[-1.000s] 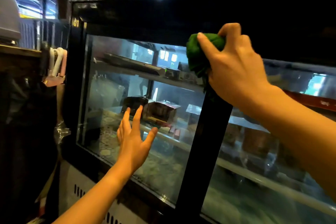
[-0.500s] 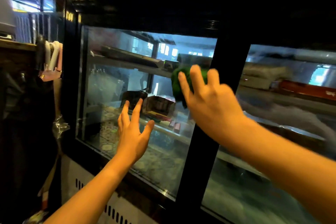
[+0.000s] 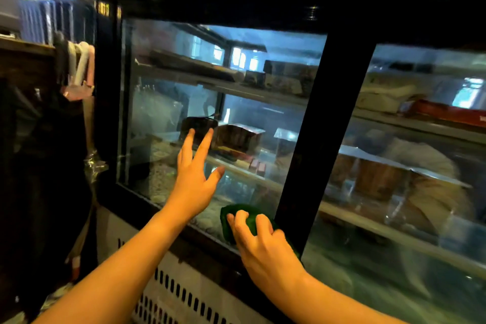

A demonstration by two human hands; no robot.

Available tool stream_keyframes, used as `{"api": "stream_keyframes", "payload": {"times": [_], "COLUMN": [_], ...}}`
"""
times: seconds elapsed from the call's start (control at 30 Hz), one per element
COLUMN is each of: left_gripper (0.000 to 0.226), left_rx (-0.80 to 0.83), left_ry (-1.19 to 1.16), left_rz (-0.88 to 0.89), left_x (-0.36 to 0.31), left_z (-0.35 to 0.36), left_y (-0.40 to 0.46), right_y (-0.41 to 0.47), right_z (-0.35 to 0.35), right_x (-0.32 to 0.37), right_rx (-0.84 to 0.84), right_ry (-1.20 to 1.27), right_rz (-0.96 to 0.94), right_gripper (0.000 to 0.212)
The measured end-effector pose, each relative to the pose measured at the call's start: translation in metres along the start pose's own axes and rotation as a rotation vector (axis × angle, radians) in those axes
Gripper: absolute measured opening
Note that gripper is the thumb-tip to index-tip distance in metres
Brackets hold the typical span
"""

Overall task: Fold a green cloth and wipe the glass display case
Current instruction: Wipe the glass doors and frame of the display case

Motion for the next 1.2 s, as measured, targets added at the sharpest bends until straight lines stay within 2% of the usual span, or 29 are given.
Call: {"api": "stream_keyframes", "payload": {"times": [0.17,0.37,0.53,0.73,0.83,0.93,1.03,1.2], "left_gripper": [0.098,0.094,0.092,0.092,0.091,0.059,0.049,0.036], "left_rx": [0.047,0.101,0.093,0.09,0.102,0.027,-0.069,-0.12], "left_ry": [0.016,0.124,0.148,0.167,0.148,-0.003,-0.142,-0.116], "left_rz": [0.012,0.025,0.011,0.022,0.012,-0.02,-0.085,-0.09], "left_x": [0.005,0.012,0.013,0.013,0.012,0.004,-0.002,-0.007], "left_z": [-0.002,-0.003,-0.003,-0.005,-0.005,-0.011,-0.023,-0.038], "left_y": [0.0,-0.001,-0.001,0.0,-0.001,0.001,0.006,0.013], "right_y": [0.002,0.008,0.01,0.015,0.029,0.05,0.067,0.09], "right_z": [0.018,0.025,0.022,0.003,-0.025,-0.068,-0.111,-0.162], "right_x": [0.037,0.048,0.045,0.016,-0.017,-0.063,-0.107,-0.178], "right_rx": [0.136,0.177,0.176,0.116,-0.007,-0.126,-0.205,-0.318], "right_ry": [0.022,0.012,0.018,-0.101,-0.154,-0.159,-0.211,-0.161], "right_rz": [-0.068,-0.109,-0.165,-0.186,-0.139,-0.019,0.109,0.326], "right_gripper": [0.053,0.048,0.042,0.036,0.047,0.053,0.056,0.056]}}
Point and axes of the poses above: each hand's wrist, its own y-axis towards the middle knuckle, its own z-axis out of the palm, x = y × z, the point moved 4 cm from there along y, towards the middle knuckle, and after that the axes turned 12 degrees about x, right-handed, at the moved point
